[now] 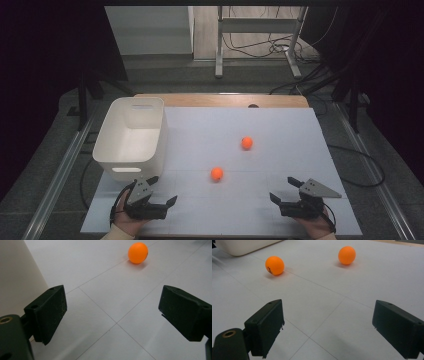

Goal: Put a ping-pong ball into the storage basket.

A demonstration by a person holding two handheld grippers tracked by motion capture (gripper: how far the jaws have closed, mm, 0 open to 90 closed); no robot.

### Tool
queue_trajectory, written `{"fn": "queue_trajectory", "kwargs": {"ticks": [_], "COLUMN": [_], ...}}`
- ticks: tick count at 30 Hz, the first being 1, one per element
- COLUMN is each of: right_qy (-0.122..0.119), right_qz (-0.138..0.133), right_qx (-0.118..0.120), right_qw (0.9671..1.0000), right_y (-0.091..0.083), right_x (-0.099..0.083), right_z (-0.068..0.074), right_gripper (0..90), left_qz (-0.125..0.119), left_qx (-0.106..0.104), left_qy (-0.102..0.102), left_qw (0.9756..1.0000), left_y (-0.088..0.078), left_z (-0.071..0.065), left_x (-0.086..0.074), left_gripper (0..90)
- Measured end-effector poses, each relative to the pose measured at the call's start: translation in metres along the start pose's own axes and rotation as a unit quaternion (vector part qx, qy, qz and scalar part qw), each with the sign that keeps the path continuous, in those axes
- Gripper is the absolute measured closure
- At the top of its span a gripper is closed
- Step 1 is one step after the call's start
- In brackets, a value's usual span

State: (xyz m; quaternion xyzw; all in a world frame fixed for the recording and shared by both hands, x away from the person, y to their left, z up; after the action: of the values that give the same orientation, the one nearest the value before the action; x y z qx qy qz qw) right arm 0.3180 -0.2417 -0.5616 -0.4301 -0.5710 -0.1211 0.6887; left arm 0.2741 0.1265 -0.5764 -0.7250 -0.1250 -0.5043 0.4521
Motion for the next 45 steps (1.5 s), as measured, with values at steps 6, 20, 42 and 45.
{"fn": "queue_trajectory", "kwargs": {"ticks": [6, 20, 42, 45], "right_qy": [-0.001, -0.002, -0.003, -0.004], "right_qz": [-0.001, 0.000, 0.001, 0.002], "right_qx": [-0.002, -0.002, -0.003, -0.003], "right_qw": [1.0000, 1.0000, 1.0000, 1.0000], "right_y": [-0.002, 0.000, 0.000, 0.000], "right_x": [0.000, -0.001, -0.001, -0.001], "right_z": [0.000, 0.000, -0.002, -0.002], "right_gripper": [10.6, 10.9, 10.8, 10.8], "left_qz": [0.000, 0.003, 0.015, 0.017], "left_qx": [-0.001, 0.001, 0.009, 0.008], "left_qy": [0.003, 0.004, 0.007, 0.005], "left_qw": [1.0000, 1.0000, 0.9998, 0.9998], "left_y": [0.000, -0.001, -0.003, -0.003], "left_z": [-0.002, -0.002, -0.008, -0.009], "left_x": [0.001, 0.001, 0.013, 0.013], "left_gripper": [8.9, 8.9, 8.7, 8.7]}}
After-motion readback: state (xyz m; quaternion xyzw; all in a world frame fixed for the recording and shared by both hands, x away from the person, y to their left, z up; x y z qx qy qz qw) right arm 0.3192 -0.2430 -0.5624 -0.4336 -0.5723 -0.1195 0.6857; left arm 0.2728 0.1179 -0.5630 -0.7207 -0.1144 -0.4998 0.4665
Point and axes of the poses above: each handheld gripper's, and its own axes: y roughly forward along the jaws, x roughly out of its top, z roughly to its left, the point moved 10 cm from there along y, roughly forward along the jaws, and after that the axes turned 3 degrees about -y, right-handed, at the moved point
